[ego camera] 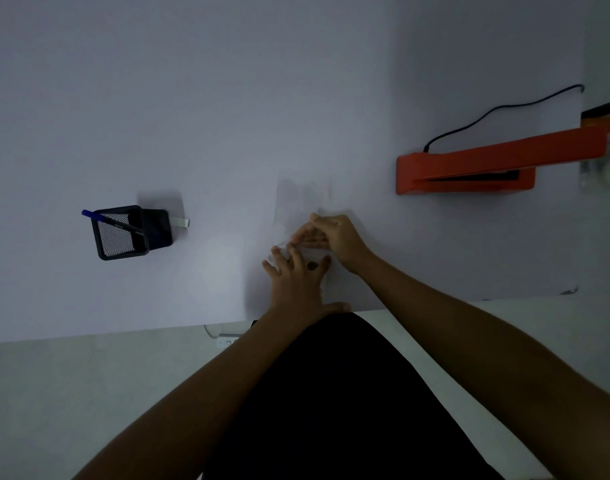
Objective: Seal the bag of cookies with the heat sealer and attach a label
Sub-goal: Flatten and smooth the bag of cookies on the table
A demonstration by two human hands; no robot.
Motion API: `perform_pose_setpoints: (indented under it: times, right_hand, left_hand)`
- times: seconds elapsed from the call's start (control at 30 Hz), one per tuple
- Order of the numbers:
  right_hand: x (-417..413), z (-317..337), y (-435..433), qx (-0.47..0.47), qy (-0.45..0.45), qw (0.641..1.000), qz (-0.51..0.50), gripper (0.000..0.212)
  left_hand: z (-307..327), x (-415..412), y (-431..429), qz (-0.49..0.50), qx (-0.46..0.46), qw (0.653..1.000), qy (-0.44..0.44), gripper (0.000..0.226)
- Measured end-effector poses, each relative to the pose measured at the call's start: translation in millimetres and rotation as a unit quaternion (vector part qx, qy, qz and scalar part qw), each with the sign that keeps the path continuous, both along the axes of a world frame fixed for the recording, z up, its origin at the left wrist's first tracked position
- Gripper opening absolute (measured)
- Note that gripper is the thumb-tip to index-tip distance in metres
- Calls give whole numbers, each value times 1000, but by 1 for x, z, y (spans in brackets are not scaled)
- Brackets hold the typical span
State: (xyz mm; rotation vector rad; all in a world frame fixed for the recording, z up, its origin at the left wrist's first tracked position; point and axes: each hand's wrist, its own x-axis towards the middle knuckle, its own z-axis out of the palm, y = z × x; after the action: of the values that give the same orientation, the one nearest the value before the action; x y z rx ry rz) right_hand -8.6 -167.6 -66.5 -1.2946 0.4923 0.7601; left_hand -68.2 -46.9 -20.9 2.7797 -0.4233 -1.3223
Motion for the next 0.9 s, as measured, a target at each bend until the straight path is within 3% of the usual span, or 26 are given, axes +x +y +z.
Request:
perform_pose_setpoints:
  times: [0.5, 0.6, 0.67, 0.77, 0.9]
  right_hand:
    - [106, -2, -16, -35, -17, 998, -57, 50]
    - [106, 2, -19, -56, -44, 996, -56, 42]
    - [102, 2, -24, -120, -103, 986, -56, 32]
    - [84, 0, -33, -288, -217, 932, -25, 22]
    - [62, -4, -33, -366, -233, 894, 114, 41]
  left_hand:
    - [5, 5, -2, -11, 11, 1000, 4, 113]
    - [7, 7, -2, -13, 13, 1000, 10, 113]
    - [7, 7, -3, -11, 13, 1000, 14, 113]
    - [7, 8, -4, -7, 14, 1000, 15, 113]
    - [7, 9, -5, -2, 13, 1000, 27, 112]
